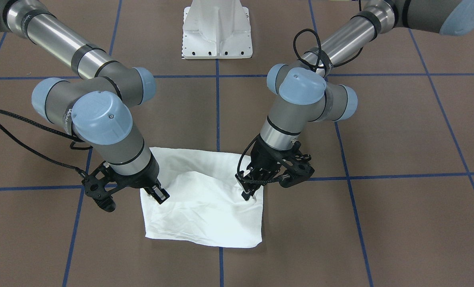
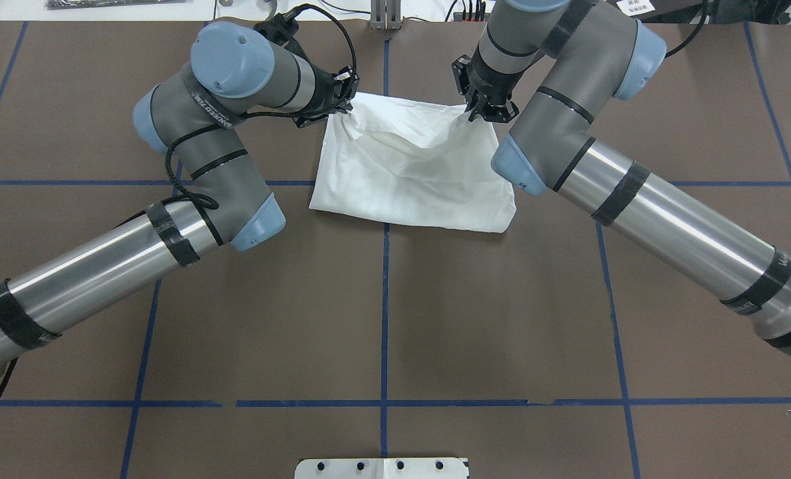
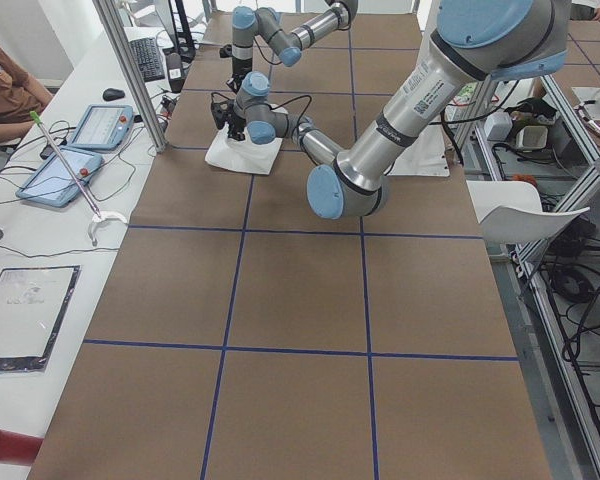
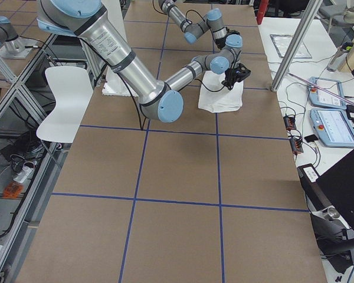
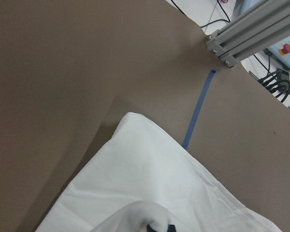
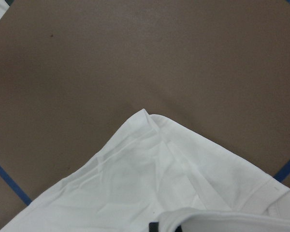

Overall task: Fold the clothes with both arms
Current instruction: 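Grasp the near edge with both grippers and fold it away from the robot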

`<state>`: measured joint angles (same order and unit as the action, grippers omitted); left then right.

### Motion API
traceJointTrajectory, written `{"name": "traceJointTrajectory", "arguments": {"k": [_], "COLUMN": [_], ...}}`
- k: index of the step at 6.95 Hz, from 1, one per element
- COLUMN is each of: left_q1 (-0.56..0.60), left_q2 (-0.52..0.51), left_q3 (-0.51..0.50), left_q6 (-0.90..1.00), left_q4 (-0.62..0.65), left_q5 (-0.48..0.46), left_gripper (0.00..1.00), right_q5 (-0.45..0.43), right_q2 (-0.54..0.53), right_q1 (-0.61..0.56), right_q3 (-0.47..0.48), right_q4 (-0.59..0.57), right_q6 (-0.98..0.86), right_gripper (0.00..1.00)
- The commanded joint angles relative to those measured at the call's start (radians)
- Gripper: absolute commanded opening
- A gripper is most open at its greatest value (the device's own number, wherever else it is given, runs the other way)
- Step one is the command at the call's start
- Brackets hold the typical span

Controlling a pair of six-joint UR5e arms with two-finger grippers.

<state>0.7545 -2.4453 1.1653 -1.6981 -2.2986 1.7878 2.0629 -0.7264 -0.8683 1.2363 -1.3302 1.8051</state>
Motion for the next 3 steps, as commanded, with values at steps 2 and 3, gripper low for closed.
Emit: {"name": "traceJointTrajectory", "arguments": {"k": [2,3], "left_q1": [0.092,0.110], "left_q2": [-0.080,-0.077], "left_q3": [-0.217,-0.217], "left_q6": [0.021,0.018], "left_q4": [-0.130,-0.131], "left_q5": [-0.007,-0.002], "left_gripper": [0.84,1.00], "right_q5": [0.032,0.078], "right_q2": [0.024,0.013], "right_q1": [-0.070,-0.107], "right_q3": [-0.139,-0.158], "right_q4": [0.140,0.140], "right_q6": [-0.116,-0.206], "right_gripper": [1.00,1.00]}}
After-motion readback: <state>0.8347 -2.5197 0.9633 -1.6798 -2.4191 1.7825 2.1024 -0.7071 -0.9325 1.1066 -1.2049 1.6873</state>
